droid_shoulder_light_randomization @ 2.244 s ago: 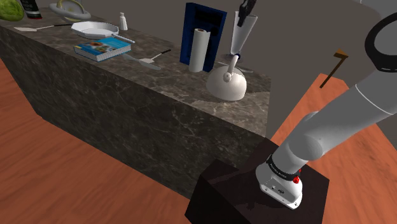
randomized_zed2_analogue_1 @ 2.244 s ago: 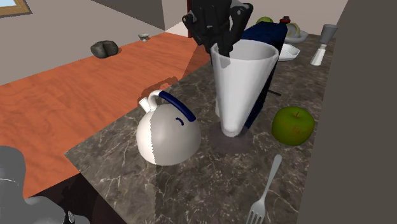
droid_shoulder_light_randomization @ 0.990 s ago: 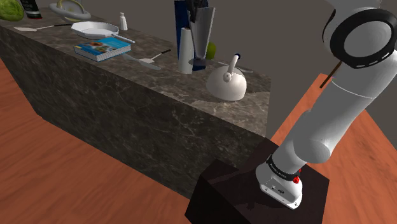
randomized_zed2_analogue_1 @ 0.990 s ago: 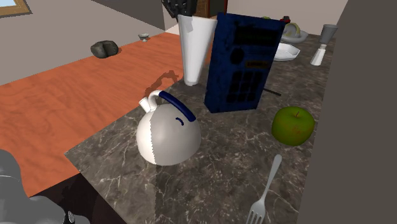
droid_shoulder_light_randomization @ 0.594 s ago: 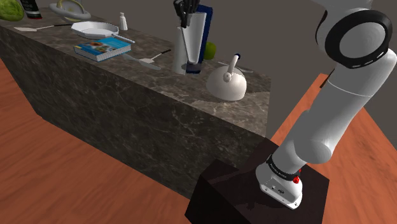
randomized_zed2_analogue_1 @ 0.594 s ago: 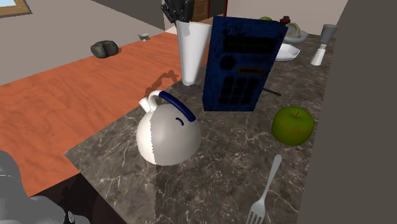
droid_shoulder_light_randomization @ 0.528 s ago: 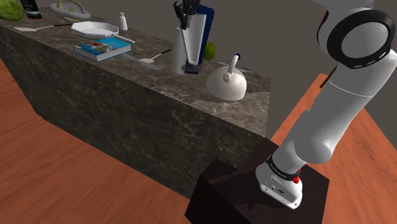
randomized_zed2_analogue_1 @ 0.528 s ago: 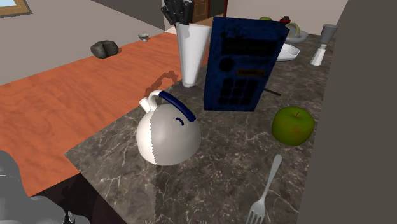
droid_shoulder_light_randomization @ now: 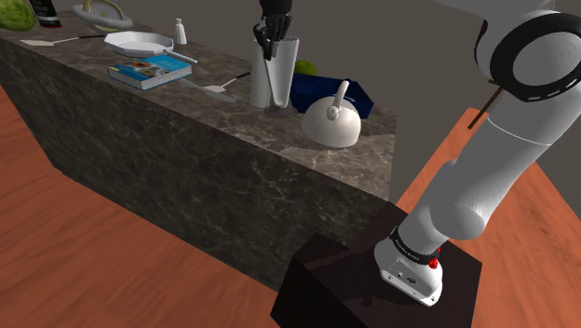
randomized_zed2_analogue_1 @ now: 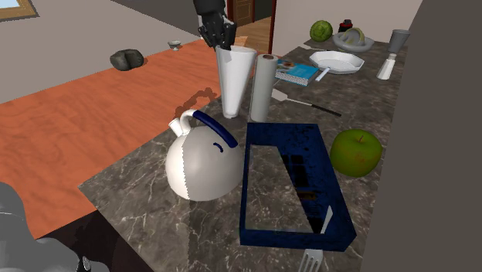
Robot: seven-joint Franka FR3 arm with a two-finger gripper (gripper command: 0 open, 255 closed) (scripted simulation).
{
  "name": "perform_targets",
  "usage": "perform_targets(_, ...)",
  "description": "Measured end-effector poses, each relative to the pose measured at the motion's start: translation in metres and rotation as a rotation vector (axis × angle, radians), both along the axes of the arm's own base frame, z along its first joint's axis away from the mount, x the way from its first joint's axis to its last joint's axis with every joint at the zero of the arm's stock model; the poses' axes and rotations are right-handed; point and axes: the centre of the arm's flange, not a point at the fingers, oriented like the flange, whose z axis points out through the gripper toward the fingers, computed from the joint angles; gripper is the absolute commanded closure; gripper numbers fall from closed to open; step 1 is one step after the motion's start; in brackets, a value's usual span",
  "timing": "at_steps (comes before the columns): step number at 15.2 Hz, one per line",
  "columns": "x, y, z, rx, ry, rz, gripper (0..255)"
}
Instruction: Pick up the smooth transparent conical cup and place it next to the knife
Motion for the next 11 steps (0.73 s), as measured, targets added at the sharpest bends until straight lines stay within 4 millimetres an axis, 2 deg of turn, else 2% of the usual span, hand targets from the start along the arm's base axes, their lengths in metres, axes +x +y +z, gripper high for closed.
perform_targets(3,0.001,0.001,-0.014,0.000,0.000,0.000,255)
perform_targets(9,0.001,0.002,-0.017,0.000,-0.001,0.000,255)
perform_targets(10,0.001,0.002,-0.017,0.000,-0.001,0.000,0)
perform_targets(11,0.001,0.002,-0.016,0.000,-0.001,0.000,0)
